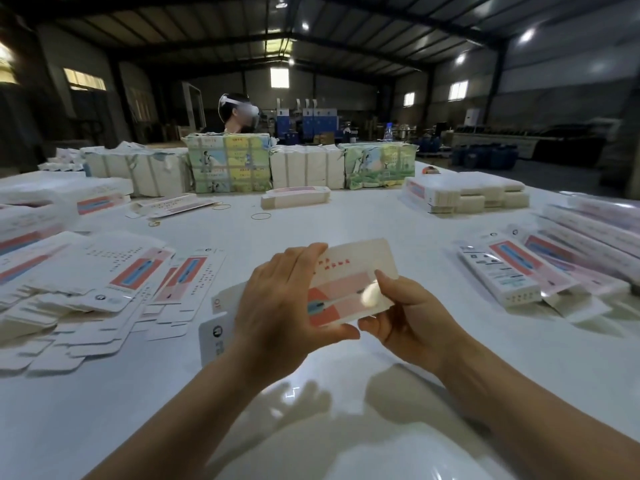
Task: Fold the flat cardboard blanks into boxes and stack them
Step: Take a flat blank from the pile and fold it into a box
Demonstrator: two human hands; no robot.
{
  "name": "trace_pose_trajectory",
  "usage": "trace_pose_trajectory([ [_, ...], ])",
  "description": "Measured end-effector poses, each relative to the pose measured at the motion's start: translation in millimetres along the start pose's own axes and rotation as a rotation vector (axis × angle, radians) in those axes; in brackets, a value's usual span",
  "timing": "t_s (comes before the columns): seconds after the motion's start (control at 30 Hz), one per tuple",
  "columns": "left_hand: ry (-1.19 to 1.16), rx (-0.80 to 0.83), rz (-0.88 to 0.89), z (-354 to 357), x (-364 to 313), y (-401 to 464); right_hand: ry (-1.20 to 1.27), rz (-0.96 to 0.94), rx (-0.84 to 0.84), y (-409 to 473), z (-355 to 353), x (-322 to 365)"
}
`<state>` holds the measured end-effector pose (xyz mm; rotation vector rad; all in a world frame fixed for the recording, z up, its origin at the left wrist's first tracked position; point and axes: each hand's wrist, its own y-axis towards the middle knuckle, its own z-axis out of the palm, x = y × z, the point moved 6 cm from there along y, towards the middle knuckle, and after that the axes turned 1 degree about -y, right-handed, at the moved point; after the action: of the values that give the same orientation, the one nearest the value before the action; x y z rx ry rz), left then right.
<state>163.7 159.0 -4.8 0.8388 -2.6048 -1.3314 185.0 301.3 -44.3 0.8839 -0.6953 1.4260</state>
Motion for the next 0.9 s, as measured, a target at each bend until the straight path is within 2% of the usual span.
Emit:
trace_pose_trajectory([
  [0.13,0.08,0.0,0.05,-4.7,-2.6,1.3,-0.211,-0.087,-0.014,-2.1,0.8,10.7],
  [0.3,0.269,0.094,0.092,-3.2,1.0,1.3,-0.653,-0.284,-0.186,-9.4,-1.2,23.9],
  [0.4,0.31,0.144,0.063,1.6,-2.1,1.5,-0.746,-0.333,-0.251,-11.6,-3.1,25.5],
  [0.5,0.3,0.161,0.027,2.4,-3.6,2.2,-0.71,-0.276,-0.268,-10.5,-8.0,23.8],
  [0.7,0.233,0.124,-0.009,-6.5,3.9,0.7,-0.41,-0.08,-0.18,-5.7,-11.3,14.3],
  [0.77,0.184,0.117,-0.056,-9.9,9.5,-0.9,-0.279,-0.094,-0.199,-4.0,-12.6,14.9],
  [0.83,0.145,0.107,-0.105,-14.0,14.6,-0.3,-0.364,-0.291,-0.325,-7.9,-20.2,24.4],
  [0.9,0.123,0.079,-0.143,-17.4,18.2,1.4,-0.662,-0.601,-0.499,-22.4,-21.8,36.4],
])
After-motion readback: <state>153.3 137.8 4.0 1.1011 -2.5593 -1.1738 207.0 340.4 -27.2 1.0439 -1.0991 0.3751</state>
